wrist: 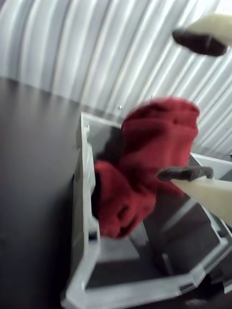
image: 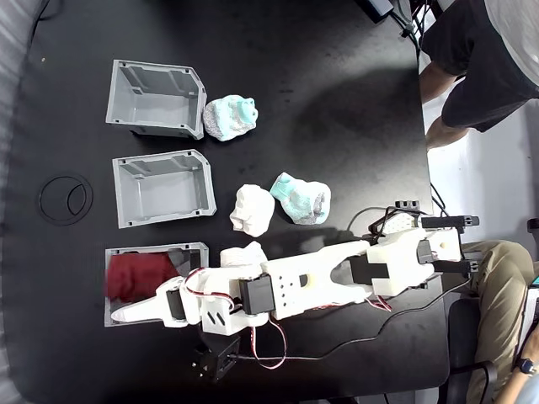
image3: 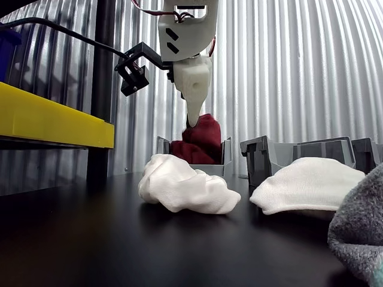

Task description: Put the sock in the container

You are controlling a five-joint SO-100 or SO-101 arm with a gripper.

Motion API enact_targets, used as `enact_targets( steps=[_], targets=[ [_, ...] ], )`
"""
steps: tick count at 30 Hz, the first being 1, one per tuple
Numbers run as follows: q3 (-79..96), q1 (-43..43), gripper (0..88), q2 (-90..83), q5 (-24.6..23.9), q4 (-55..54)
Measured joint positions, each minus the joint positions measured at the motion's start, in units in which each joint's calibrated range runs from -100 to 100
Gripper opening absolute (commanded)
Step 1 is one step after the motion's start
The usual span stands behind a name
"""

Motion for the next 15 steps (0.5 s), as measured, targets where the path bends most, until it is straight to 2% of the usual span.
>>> enact_targets(
  steps=[12, 15],
  targets=[
    [-0.36, 0.00, 41.5, -3.52, 0.00, 3.28],
    [-0.45, -0.53, 34.8, -6.20, -0.05, 9.08]
  ],
)
